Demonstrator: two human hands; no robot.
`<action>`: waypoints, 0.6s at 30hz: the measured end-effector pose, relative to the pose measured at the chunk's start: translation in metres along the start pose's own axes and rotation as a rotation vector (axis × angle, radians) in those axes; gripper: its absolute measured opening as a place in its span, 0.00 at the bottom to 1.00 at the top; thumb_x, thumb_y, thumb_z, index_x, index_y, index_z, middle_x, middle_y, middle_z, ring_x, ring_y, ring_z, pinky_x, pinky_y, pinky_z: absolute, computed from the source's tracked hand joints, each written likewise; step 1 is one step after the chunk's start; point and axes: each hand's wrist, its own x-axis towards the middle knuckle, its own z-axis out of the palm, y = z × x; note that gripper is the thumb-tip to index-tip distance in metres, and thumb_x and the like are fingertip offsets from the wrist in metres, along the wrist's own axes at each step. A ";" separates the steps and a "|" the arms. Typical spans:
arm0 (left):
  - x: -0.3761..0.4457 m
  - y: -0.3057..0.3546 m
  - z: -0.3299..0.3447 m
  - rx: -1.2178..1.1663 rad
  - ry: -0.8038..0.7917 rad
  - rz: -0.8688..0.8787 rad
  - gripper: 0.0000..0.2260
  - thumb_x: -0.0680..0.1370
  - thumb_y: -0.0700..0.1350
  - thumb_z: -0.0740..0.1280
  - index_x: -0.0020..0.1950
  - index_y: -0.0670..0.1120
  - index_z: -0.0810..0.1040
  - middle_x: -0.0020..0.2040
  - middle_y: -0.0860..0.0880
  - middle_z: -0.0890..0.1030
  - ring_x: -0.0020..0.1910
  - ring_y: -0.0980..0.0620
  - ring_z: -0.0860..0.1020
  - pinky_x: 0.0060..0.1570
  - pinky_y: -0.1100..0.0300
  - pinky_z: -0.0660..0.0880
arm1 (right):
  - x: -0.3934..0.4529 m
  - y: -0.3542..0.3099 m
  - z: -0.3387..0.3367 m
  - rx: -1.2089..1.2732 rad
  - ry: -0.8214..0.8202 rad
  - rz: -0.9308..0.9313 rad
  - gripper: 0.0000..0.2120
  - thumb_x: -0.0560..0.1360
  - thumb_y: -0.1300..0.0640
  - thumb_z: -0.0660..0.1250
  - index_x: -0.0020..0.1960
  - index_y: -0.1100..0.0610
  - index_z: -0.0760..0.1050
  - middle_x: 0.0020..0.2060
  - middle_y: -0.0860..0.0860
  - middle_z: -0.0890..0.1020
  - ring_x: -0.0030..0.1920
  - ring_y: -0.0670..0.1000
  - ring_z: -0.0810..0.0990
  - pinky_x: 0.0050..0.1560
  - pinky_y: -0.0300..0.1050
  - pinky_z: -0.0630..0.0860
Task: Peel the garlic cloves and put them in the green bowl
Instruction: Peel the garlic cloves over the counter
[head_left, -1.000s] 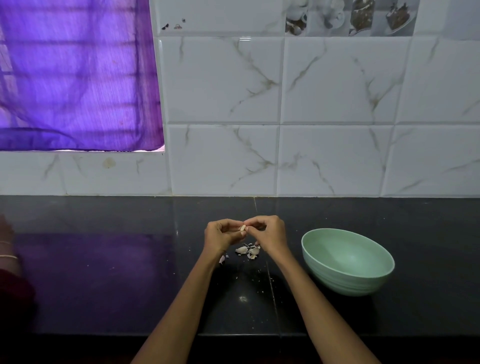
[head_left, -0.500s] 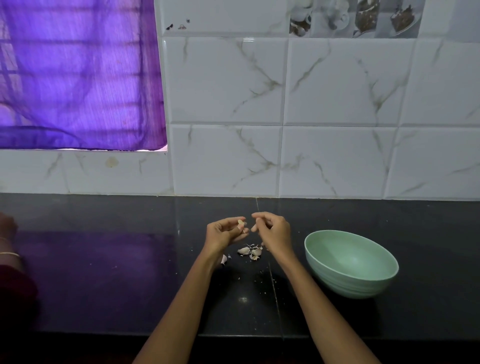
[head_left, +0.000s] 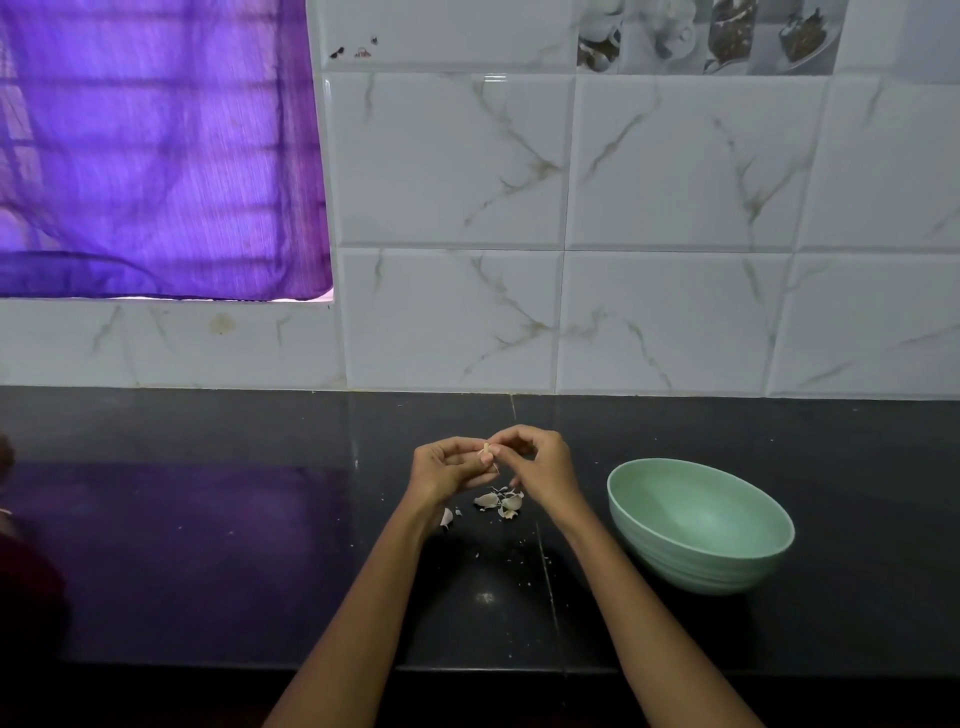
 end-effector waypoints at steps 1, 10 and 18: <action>0.000 0.000 0.000 -0.003 -0.002 -0.003 0.05 0.72 0.30 0.67 0.45 0.36 0.80 0.32 0.45 0.83 0.33 0.53 0.83 0.36 0.64 0.81 | 0.000 0.000 0.000 -0.001 0.005 -0.003 0.06 0.71 0.62 0.71 0.39 0.52 0.79 0.34 0.49 0.82 0.35 0.45 0.79 0.29 0.36 0.74; 0.001 0.001 0.001 -0.025 -0.032 0.008 0.06 0.75 0.32 0.65 0.50 0.35 0.79 0.35 0.44 0.84 0.34 0.52 0.83 0.37 0.63 0.81 | 0.002 0.002 0.002 -0.104 0.036 -0.047 0.09 0.71 0.60 0.71 0.35 0.51 0.76 0.30 0.44 0.78 0.32 0.43 0.76 0.34 0.40 0.74; 0.005 -0.004 -0.003 0.092 0.094 0.019 0.03 0.73 0.31 0.68 0.44 0.36 0.81 0.33 0.46 0.83 0.33 0.52 0.82 0.35 0.64 0.80 | 0.002 0.008 0.004 -0.209 -0.032 -0.021 0.03 0.67 0.57 0.74 0.40 0.54 0.81 0.36 0.47 0.84 0.34 0.39 0.78 0.39 0.36 0.76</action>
